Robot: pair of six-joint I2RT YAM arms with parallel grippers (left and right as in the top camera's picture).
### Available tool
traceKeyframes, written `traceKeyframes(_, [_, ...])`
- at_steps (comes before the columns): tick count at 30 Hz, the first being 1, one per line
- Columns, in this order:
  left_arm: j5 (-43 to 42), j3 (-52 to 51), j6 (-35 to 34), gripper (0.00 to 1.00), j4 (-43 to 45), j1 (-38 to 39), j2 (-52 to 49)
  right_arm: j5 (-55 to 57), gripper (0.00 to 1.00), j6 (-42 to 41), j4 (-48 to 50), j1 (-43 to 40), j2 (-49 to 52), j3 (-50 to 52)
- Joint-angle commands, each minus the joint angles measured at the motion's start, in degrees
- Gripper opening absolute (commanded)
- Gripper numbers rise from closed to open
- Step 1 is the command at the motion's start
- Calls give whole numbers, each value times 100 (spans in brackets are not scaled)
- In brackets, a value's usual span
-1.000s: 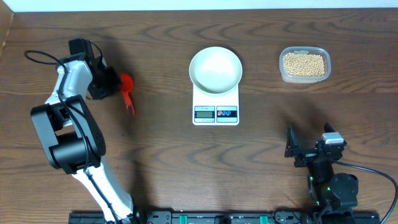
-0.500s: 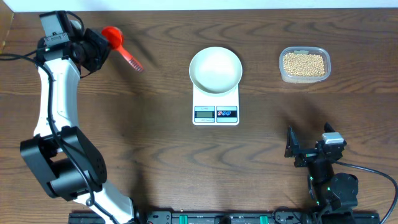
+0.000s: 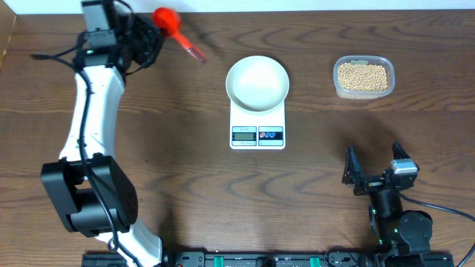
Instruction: Scoop item into bowl and weigh 50g on scale
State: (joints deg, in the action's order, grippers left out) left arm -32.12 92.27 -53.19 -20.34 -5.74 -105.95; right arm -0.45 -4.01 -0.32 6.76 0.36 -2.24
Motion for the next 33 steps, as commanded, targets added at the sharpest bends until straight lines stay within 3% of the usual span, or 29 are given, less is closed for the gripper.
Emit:
traceKeyframes(1, [-90, 103, -140, 7, 251, 190, 136, -323, 99, 66, 61, -35, -2, -24])
traceKeyframes(12, [-87, 103, -136, 7, 1027, 592, 136, -1196, 99, 144, 59, -216, 990, -861])
traceKeyframes(27, [-90, 103, -136, 8, 1064, 968, 136, -2879, 99, 544, 50, -553, 4697, -3521])
traceKeyframes(33, [-98, 103, -136, 7, 1333, 1008, 136, -4024, 99, 546, -483, -835, 6022, -4892])
